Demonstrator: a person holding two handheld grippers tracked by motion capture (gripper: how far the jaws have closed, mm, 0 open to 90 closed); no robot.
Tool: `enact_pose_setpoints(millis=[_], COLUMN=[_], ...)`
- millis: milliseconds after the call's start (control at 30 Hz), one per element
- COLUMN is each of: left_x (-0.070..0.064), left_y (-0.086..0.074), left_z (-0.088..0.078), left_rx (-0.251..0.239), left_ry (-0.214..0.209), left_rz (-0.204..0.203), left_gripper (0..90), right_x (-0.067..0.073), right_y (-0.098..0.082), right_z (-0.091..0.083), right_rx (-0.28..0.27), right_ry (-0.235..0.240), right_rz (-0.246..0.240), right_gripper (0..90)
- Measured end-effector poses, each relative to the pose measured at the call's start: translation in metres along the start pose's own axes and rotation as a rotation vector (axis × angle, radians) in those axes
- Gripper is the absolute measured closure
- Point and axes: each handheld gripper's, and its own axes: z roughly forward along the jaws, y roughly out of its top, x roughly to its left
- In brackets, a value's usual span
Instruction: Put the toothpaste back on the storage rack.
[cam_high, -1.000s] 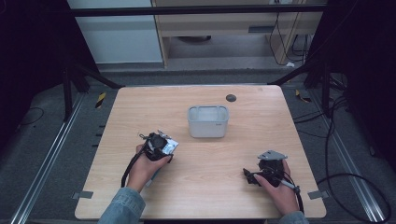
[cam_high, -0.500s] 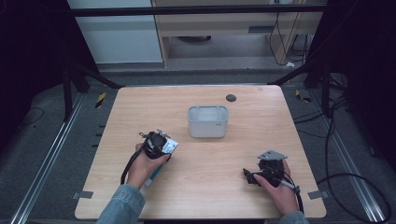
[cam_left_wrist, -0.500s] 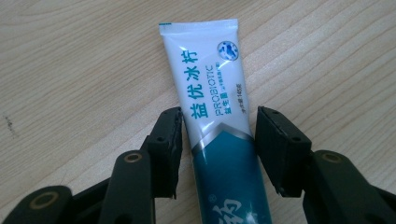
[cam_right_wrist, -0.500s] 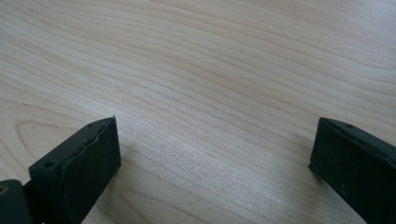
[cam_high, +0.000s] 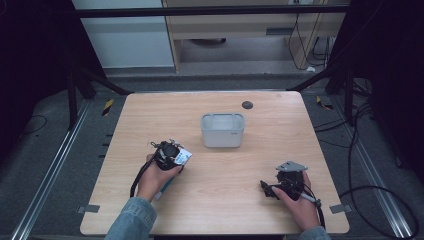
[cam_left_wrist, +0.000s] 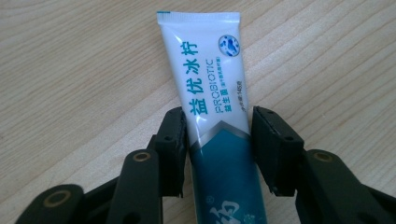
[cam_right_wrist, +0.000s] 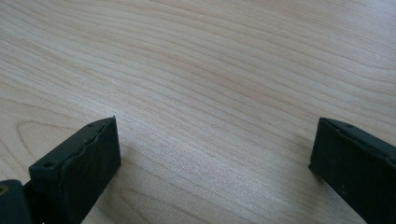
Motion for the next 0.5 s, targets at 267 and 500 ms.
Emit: enact_pose_setpoints(millis=[267, 500], left_x=[-0.0006, -0.0037], left_y=[0.0011, 0.0006], left_z=[-0.0003, -0.0012], left_rx=[0.012, 0.011], left_ry=[-0.014, -0.001], left_rz=[0.01, 0.035], left_gripper=[62.2, 65.3], right_x=[-0.0002, 0.0001], right_y=[-0.0001, 0.0], right_z=[0.0003, 0.0], right_rx=[-0.002, -0.001], right_ry=[-0.002, 0.001], right_rz=[-0.005, 0.002], right_gripper=[1.8, 1.8])
